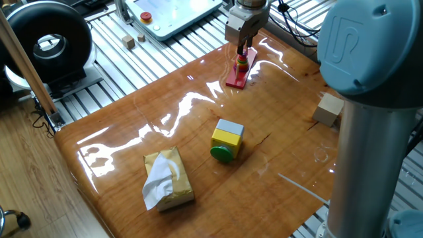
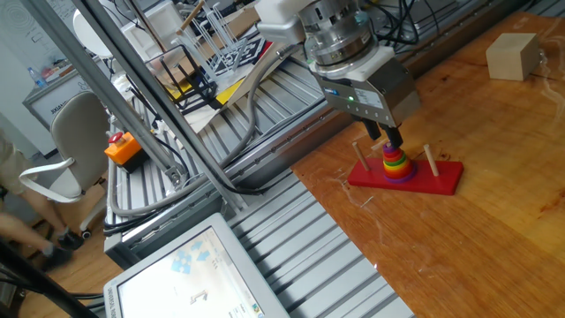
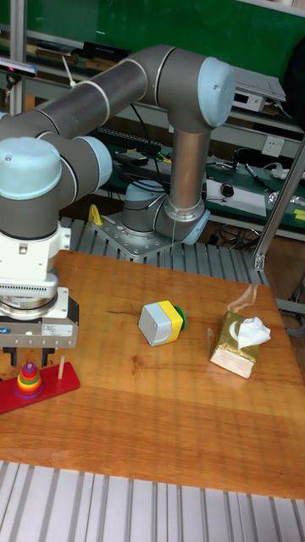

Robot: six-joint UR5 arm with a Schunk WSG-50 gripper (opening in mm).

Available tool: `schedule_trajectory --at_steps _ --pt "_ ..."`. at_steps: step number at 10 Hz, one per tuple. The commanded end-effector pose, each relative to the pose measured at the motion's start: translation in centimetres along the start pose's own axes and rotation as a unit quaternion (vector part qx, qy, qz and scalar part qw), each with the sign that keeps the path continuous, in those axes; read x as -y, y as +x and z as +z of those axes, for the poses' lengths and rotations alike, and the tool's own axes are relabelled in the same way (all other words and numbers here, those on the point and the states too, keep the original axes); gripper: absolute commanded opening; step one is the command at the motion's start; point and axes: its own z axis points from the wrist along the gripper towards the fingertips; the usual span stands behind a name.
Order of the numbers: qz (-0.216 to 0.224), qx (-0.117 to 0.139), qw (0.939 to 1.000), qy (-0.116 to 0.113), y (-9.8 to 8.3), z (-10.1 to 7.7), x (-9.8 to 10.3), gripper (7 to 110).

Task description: Take out one Hanoi block and throw it aside

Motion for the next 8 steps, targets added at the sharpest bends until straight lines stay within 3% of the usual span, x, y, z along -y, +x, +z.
schedule_trajectory --at_steps 1,8 --pt "0.003 0.005 1.0000 -0.004 -0.29 0.29 -0.29 44" --pt "0.005 0.006 1.0000 -0.003 -0.29 0.53 -0.18 44"
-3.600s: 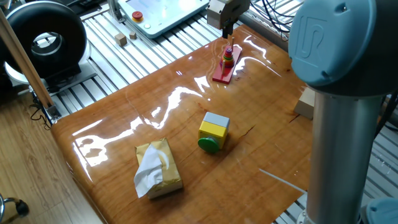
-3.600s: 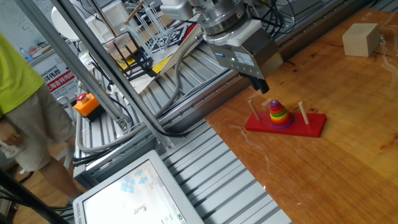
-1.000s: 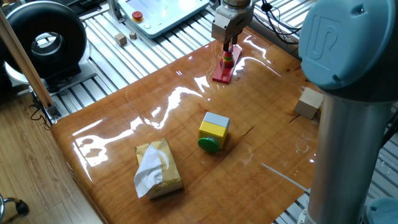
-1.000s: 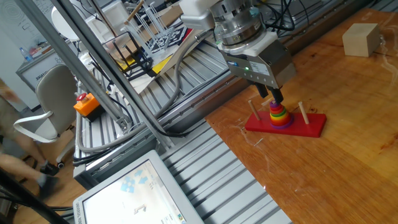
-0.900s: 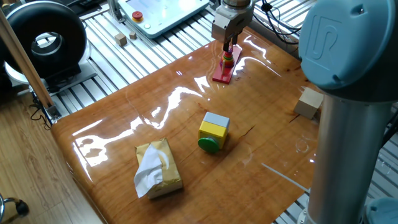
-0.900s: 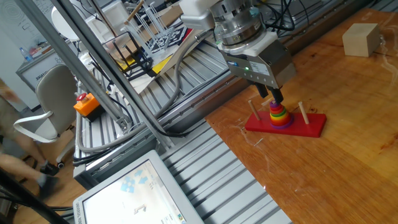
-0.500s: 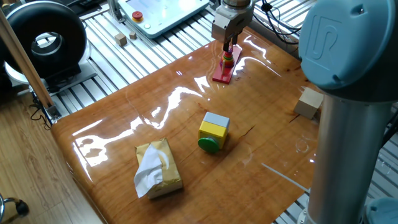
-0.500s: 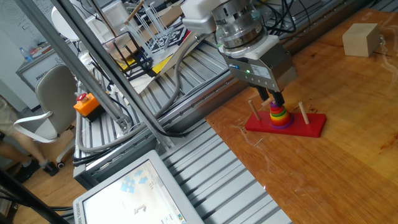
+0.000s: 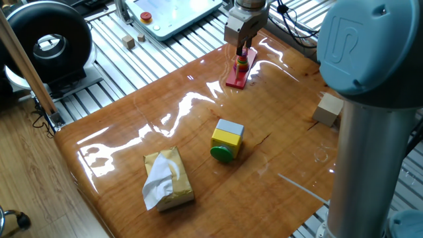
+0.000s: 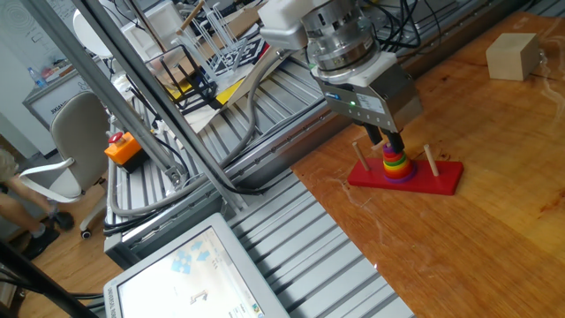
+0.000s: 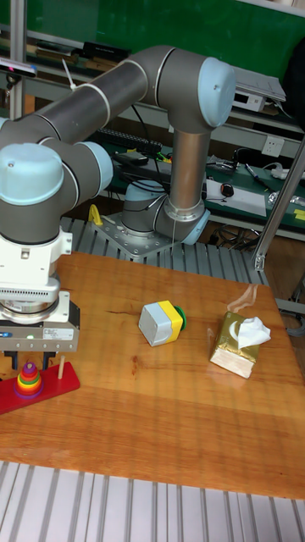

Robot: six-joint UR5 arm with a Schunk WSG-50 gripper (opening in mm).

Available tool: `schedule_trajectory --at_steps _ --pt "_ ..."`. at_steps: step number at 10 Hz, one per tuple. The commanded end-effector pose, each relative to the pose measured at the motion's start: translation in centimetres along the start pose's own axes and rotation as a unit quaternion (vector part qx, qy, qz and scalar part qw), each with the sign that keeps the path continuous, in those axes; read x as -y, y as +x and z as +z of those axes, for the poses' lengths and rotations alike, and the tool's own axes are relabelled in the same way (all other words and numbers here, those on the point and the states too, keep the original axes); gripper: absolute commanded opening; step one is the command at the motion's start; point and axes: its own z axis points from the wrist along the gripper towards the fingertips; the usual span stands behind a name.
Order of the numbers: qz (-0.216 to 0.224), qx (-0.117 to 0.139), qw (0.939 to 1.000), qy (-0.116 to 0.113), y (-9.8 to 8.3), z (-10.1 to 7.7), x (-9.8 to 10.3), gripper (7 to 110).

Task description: Take out one Hanoi block and throw it aside

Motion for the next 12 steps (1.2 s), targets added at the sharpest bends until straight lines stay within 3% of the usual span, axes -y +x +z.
schedule_trajectory --at_steps 1,9,10,12 --pt "0.004 0.004 1.0000 -0.004 -0.15 0.00 -0.08 44" --pt "0.003 0.006 1.0000 -0.006 -0.20 0.10 -0.07 44" --pt "0.004 0.006 1.0000 -0.006 -0.21 0.11 -0.07 22" --pt "0.005 0.006 1.0000 -0.005 -0.20 0.10 -0.03 22"
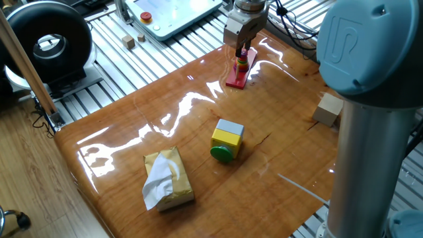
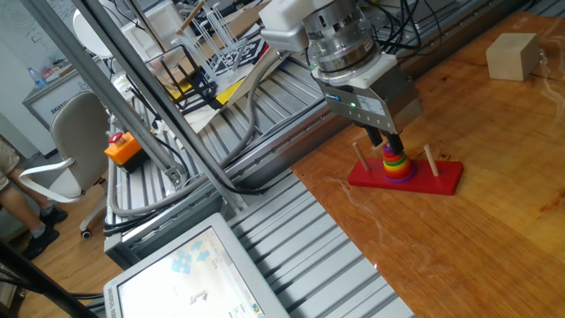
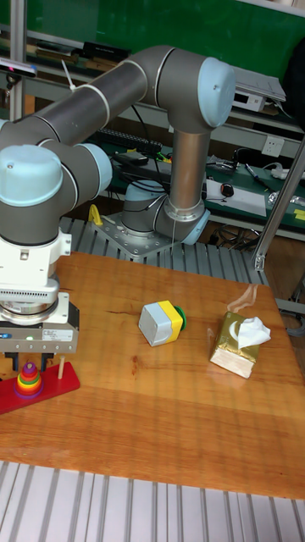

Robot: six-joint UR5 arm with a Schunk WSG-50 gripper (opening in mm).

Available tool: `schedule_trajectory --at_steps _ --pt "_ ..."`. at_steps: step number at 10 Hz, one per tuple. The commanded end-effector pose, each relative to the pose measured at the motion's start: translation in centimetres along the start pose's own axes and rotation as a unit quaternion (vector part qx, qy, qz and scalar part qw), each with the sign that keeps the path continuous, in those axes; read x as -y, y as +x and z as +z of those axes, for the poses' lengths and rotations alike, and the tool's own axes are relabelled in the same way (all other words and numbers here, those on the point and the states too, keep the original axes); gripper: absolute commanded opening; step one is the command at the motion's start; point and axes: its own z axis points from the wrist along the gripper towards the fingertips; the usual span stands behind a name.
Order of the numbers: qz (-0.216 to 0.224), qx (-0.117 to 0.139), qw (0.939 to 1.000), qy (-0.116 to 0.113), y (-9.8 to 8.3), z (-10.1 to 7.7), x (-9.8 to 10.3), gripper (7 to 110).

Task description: Take out one Hanoi block and throw it aside

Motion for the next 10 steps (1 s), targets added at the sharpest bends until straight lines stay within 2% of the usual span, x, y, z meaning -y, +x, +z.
schedule_trajectory --at_steps 1,8,9,10 --pt "0.005 0.003 1.0000 -0.004 -0.13 -0.10 -0.06 22" --pt "0.014 -0.001 0.9999 0.001 0.03 0.19 0.25 22" --pt "0.016 -0.003 0.9999 0.001 0.10 0.20 0.25 7" --pt "0.017 -0.003 0.9999 0.001 0.11 0.20 0.25 7"
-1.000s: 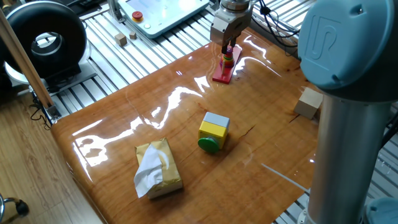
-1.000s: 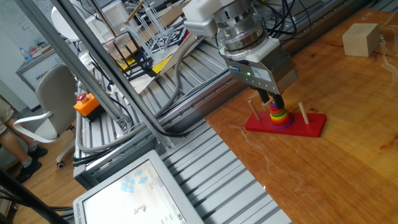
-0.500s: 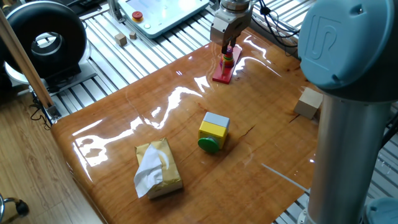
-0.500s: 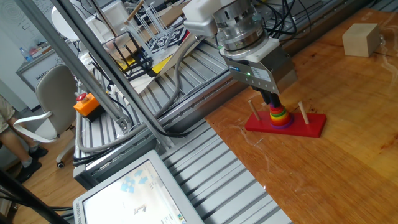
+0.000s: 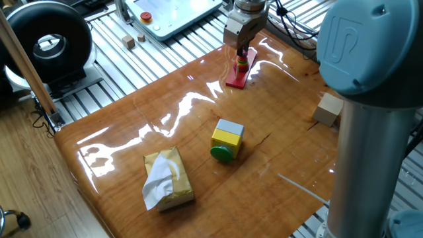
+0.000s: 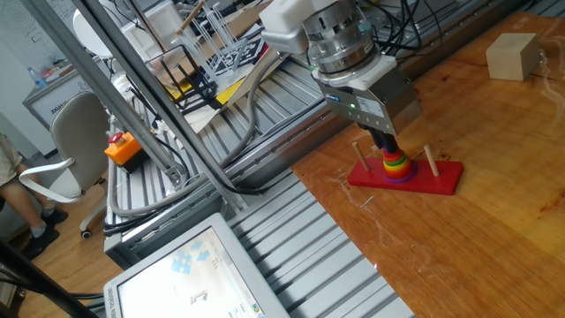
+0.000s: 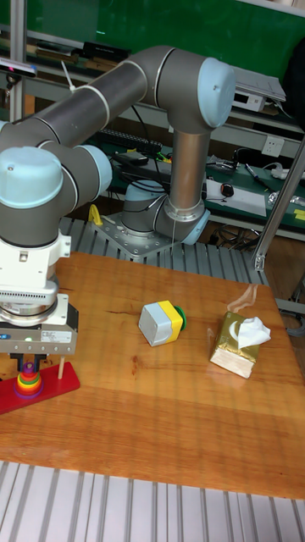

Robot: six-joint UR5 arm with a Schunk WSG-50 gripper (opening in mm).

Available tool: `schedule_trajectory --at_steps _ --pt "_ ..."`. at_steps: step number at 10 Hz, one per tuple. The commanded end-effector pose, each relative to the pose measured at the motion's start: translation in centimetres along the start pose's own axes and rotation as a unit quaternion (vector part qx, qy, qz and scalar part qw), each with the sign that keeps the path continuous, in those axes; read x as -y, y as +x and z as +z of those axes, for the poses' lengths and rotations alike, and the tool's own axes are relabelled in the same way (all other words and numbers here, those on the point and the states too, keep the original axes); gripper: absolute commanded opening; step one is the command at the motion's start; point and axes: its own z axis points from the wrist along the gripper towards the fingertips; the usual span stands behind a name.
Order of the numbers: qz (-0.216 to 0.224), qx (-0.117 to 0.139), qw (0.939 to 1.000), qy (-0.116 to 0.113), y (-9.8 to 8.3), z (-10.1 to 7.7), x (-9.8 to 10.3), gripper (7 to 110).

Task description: Take out one Hanoi block and throw it aside

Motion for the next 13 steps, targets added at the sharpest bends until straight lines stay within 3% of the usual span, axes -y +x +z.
schedule_trajectory --at_steps 1,13 --pt "0.012 0.000 0.9999 -0.004 0.01 -0.05 -0.04 7" --pt "0.029 -0.006 0.9995 -0.010 0.39 -0.71 -0.18 7"
